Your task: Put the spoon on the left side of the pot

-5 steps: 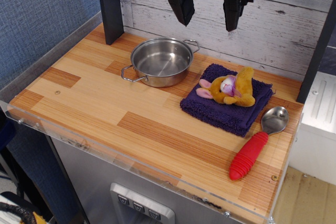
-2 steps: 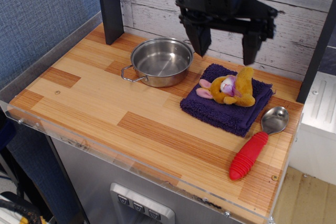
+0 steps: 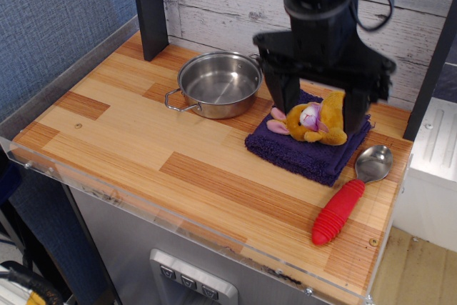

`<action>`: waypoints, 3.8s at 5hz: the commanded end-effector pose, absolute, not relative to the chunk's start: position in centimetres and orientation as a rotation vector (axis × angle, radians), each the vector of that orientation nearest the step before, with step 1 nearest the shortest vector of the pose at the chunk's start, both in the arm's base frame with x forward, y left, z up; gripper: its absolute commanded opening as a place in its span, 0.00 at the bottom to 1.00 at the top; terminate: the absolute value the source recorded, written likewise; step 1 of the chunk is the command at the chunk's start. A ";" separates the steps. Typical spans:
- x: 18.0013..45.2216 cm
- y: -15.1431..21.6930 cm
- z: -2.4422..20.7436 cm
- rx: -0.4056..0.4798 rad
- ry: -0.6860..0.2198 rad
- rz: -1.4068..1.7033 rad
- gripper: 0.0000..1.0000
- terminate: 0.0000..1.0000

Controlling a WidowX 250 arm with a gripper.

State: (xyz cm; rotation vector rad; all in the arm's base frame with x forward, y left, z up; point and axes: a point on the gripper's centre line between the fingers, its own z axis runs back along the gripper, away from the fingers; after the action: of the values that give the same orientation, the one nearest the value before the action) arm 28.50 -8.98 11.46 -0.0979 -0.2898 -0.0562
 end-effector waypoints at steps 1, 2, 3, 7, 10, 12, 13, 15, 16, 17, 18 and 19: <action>28.5 -10.7 10.0 -0.101 -0.306 -0.094 1.00 0.00; 28.2 -11.5 8.2 -0.094 -0.299 -0.115 1.00 0.00; 28.5 -12.5 6.8 -0.091 -0.283 -0.132 1.00 0.00; 29.2 -12.3 2.9 -0.046 -0.220 -0.087 1.00 0.00; 29.5 -12.7 3.0 -0.028 -0.231 -0.089 0.00 0.00; 29.4 -12.9 4.2 -0.049 -0.233 -0.092 0.00 0.00; 29.6 -13.3 5.9 -0.079 -0.256 -0.100 0.00 0.00; 30.0 -12.4 11.3 -0.147 -0.343 -0.087 0.00 0.00; 29.7 -11.2 13.9 -0.162 -0.389 -0.072 0.00 0.00; 29.5 -8.9 16.0 -0.157 -0.426 -0.053 0.00 0.00; 30.0 -6.1 17.0 -0.135 -0.450 -0.019 0.00 0.00; 31.4 -2.5 17.8 -0.096 -0.477 0.035 0.00 0.00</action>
State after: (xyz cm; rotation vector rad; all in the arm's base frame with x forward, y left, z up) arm 31.63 -2.51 16.55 -0.0932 -0.4372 0.0428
